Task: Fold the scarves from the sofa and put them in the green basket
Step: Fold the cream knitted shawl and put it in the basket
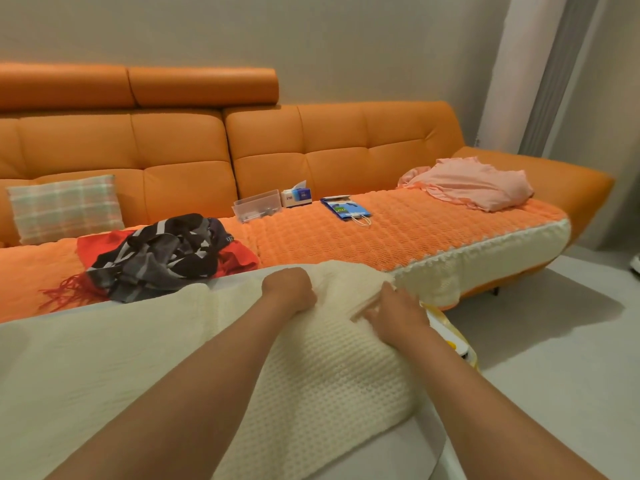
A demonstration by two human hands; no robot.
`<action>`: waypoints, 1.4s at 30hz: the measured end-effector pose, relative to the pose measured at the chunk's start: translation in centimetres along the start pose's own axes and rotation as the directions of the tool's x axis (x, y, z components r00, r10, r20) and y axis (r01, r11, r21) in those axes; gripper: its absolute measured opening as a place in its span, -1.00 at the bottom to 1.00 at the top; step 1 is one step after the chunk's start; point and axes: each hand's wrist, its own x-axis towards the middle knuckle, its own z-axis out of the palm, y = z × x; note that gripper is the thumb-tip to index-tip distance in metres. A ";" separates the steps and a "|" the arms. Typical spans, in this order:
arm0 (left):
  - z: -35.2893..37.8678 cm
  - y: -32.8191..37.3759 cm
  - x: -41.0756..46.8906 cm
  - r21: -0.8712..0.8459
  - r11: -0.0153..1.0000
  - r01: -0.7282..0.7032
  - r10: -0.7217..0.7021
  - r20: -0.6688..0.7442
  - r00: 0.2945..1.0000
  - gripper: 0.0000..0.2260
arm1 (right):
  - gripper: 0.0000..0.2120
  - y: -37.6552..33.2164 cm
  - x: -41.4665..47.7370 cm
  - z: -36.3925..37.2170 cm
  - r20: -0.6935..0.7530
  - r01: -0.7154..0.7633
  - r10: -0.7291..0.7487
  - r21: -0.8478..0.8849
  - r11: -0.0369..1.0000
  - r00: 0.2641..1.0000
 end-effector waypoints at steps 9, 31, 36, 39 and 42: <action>-5.3 4.0 3.1 -0.640 0.747 -0.177 -0.127 -0.400 0.908 -0.82 | -0.78 1.2 0.4 -2.4 -0.390 -0.156 0.247 0.251 0.955 0.887; -3.1 -13.4 -14.4 -0.464 0.875 -0.136 0.021 -0.244 0.969 -0.72 | -0.84 -11.3 -9.9 0.2 0.354 0.537 -0.567 0.189 0.822 0.744; -1.4 -12.7 -18.8 -0.171 0.960 -0.221 0.228 0.024 0.973 -0.33 | -0.32 -10.8 -11.3 0.2 0.201 0.412 -0.402 -0.010 0.911 0.893; -0.7 -13.2 -18.7 -0.272 0.925 -0.264 0.202 -0.234 0.951 -0.60 | -0.17 -10.5 -11.9 0.0 0.217 0.377 -0.339 -0.166 0.911 0.915; -1.7 -14.1 -19.1 -0.461 0.828 -0.320 0.067 -0.484 0.872 -0.58 | -0.26 -10.5 -12.2 -0.4 0.156 0.411 -0.395 -0.084 0.908 0.905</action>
